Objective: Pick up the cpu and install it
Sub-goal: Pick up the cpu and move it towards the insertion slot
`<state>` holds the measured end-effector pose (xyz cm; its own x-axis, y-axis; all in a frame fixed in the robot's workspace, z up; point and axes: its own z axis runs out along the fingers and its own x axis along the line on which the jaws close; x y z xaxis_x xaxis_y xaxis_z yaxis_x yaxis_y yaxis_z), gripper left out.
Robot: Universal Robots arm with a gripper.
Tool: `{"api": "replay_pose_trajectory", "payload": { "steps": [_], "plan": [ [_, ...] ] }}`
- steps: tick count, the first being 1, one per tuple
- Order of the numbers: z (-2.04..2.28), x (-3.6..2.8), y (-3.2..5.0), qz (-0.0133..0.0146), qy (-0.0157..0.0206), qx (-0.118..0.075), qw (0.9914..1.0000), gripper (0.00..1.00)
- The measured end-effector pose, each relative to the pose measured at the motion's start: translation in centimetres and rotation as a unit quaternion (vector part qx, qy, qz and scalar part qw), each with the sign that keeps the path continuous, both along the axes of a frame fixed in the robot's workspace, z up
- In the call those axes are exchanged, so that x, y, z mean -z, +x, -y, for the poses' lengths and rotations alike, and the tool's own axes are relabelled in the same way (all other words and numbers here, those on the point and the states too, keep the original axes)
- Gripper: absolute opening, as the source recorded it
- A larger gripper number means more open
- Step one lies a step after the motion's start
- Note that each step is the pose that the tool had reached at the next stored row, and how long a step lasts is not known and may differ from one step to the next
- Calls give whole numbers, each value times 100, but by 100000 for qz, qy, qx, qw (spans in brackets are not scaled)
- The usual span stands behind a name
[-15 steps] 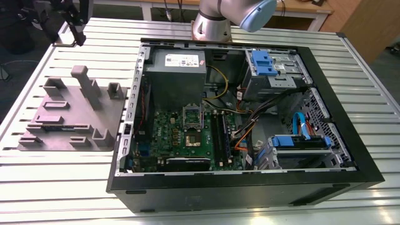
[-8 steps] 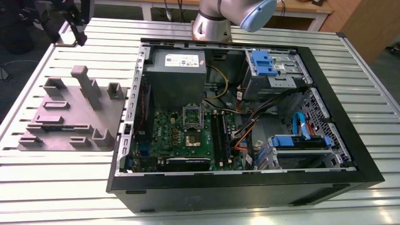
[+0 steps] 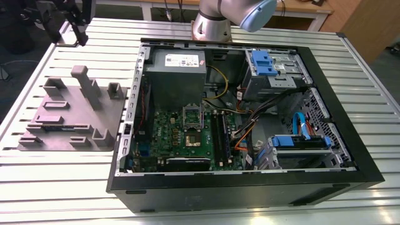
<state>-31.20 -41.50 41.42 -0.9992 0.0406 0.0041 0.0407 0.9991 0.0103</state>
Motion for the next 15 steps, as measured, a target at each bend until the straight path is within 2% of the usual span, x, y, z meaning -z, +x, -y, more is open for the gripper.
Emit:
{"api": "replay_pose_trajectory", "payload": {
  "steps": [15],
  "plan": [
    [0, 0, 34, 0, 1, -2, 100000, 47]
  ]
}}
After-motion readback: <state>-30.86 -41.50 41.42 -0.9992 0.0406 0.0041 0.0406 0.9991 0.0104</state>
